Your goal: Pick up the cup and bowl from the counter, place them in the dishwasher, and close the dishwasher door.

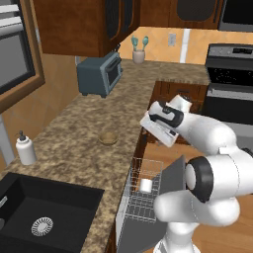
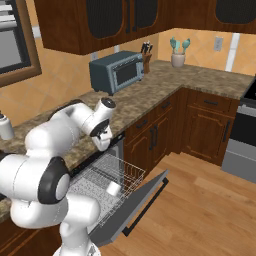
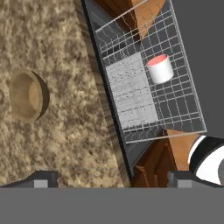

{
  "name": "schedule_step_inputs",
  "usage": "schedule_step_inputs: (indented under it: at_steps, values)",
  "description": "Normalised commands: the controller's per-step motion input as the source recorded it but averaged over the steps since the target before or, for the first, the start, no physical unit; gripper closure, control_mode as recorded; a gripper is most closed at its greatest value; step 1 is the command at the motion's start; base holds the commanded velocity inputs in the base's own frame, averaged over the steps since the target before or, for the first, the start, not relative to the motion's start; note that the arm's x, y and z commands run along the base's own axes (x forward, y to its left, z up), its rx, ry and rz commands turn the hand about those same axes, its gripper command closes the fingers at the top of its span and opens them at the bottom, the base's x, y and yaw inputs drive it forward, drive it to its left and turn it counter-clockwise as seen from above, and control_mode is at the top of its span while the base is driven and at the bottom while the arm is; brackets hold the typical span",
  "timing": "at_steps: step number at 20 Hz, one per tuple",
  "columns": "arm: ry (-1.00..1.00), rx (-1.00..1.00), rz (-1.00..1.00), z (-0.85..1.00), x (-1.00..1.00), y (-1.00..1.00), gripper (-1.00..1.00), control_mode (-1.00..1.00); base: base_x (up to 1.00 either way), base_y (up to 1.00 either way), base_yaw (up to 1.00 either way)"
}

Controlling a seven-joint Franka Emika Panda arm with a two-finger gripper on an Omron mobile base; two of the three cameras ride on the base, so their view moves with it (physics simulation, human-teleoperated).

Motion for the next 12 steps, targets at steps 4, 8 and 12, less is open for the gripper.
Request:
schedule_step_inputs:
  at_steps: [4,8,12]
  values:
    - [0.02,-0.02,0.14,-0.14,0.26,0.92,-1.00,-1.00,0.00,0.00,0.00]
    - [0.00,0.00,0.11,-0.16,0.56,0.66,-1.00,-1.00,0.00,0.00,0.00]
    - [0.00,-0.02,0.07,-0.15,0.71,0.59,-1.00,-1.00,0.00,0.00,0.00]
